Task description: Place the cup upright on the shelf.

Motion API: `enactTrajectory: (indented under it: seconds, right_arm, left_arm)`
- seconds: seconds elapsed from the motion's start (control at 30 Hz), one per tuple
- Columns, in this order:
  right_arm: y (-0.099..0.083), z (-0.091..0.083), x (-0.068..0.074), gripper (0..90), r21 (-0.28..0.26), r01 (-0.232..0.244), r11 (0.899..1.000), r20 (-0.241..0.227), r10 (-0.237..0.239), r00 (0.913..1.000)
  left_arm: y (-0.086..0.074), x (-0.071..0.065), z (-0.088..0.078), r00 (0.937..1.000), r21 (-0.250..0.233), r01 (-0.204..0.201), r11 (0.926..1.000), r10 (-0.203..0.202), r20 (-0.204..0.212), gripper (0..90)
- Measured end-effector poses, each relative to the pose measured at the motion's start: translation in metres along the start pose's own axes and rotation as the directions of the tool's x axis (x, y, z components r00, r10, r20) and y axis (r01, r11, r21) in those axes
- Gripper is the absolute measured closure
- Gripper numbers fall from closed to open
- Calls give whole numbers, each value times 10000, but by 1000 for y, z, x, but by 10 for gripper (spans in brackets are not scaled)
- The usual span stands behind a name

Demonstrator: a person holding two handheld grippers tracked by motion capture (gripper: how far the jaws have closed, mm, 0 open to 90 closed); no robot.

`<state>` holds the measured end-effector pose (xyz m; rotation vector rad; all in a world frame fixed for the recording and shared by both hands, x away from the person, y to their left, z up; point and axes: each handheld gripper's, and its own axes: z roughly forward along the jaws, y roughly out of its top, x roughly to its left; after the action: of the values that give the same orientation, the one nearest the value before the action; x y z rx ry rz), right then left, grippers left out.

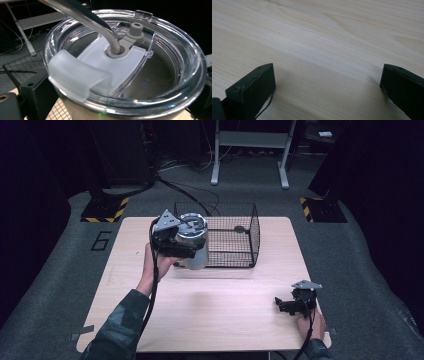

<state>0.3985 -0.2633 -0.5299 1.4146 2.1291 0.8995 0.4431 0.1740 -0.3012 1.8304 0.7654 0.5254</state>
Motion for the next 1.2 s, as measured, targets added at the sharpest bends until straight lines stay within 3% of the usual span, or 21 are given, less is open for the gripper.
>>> enactTrajectory:
  seconds: [0.27,0.53,0.8,1.13,1.2]
  right_arm:
    - [0,0,0,0,1,6,10000,0,-6,10000]
    - [0,0,0,0,0,0,10000,-1,0,10000]
    - [0,0,0,0,2,0,10000,-3,0,10000]
    - [0,0,0,0,0,-3,10000,-2,3,10000]
    - [0,0,1,0,-22,-90,10000,22,90,10000]
  left_arm:
    - [23,2,17,9995,-27,-295,9996,295,-145,38]
    - [36,8,31,9987,-119,-270,9996,265,-438,38]
    - [43,12,49,9980,-33,-279,9996,276,-566,38]
    - [45,16,83,9964,129,-76,9999,87,-846,38]
    - [45,17,89,9954,242,-178,9995,199,-935,38]
